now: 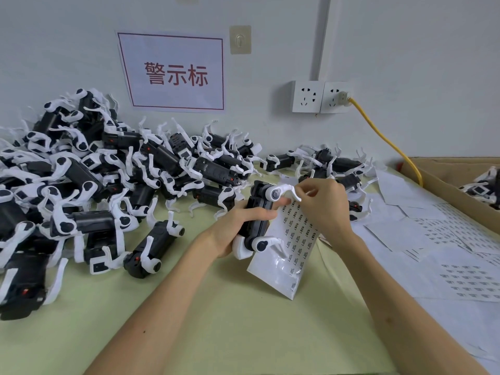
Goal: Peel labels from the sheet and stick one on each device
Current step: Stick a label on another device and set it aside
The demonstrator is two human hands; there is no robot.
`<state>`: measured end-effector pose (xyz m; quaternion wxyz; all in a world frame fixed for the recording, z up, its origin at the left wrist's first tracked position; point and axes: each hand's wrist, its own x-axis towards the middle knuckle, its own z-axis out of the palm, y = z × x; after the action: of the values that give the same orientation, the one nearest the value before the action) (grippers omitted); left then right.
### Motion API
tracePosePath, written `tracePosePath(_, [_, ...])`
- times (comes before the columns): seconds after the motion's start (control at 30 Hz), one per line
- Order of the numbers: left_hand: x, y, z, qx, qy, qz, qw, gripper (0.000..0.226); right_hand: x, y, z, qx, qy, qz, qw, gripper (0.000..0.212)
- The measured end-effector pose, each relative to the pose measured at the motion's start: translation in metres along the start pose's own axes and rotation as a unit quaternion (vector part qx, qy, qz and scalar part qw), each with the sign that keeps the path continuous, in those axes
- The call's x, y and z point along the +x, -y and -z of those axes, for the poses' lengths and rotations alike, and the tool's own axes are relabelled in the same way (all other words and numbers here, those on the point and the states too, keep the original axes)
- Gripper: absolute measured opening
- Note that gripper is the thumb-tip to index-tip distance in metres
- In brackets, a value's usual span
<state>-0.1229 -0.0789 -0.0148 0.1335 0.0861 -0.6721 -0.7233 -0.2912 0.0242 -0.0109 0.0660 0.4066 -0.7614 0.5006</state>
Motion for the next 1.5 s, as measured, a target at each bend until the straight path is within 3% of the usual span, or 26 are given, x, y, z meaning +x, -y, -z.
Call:
tracePosePath(0.37, [0.000,0.003,0.002,0.043,0.032,0.022,0.998,0.045,0.004,-0.003,0.004,0.070,-0.017,-0.022,0.997,0.025])
tracePosePath(0.47, [0.000,0.002,0.000,0.037,-0.015,0.046,0.998,0.060,0.011,-0.004,0.013,0.140,0.026,-0.021,0.990,0.019])
tracePosePath(0.57, [-0.001,0.000,0.002,0.029,-0.048,0.053,0.997,0.061,0.017,-0.009,0.022,0.168,0.129,-0.007,0.977,0.008])
tracePosePath(0.67, [-0.001,0.001,0.006,0.034,-0.009,0.029,0.999,0.060,0.019,-0.018,0.025,0.140,0.196,-0.024,0.970,0.034])
tracePosePath(0.8, [-0.002,-0.001,0.005,0.053,0.003,0.027,0.998,0.042,0.019,-0.022,0.026,0.162,0.149,-0.005,0.975,0.039])
tracePosePath(1.0, [-0.006,-0.005,-0.001,0.046,-0.006,0.030,0.998,0.031,0.019,-0.023,0.029,0.161,0.137,0.033,0.977,0.019])
tracePosePath(1.13, [-0.005,-0.005,-0.001,0.034,0.011,0.026,0.999,0.032,0.018,-0.020,0.029,0.153,0.136,0.022,0.978,0.019])
tracePosePath(1.3, [-0.001,0.000,0.001,0.017,-0.033,0.037,0.999,0.041,0.018,-0.017,0.028,0.142,0.100,0.014,0.985,0.013])
tracePosePath(1.5, [-0.003,-0.004,-0.002,-0.003,0.016,0.017,1.000,0.033,0.019,-0.017,0.030,0.175,0.066,0.000,0.982,0.014])
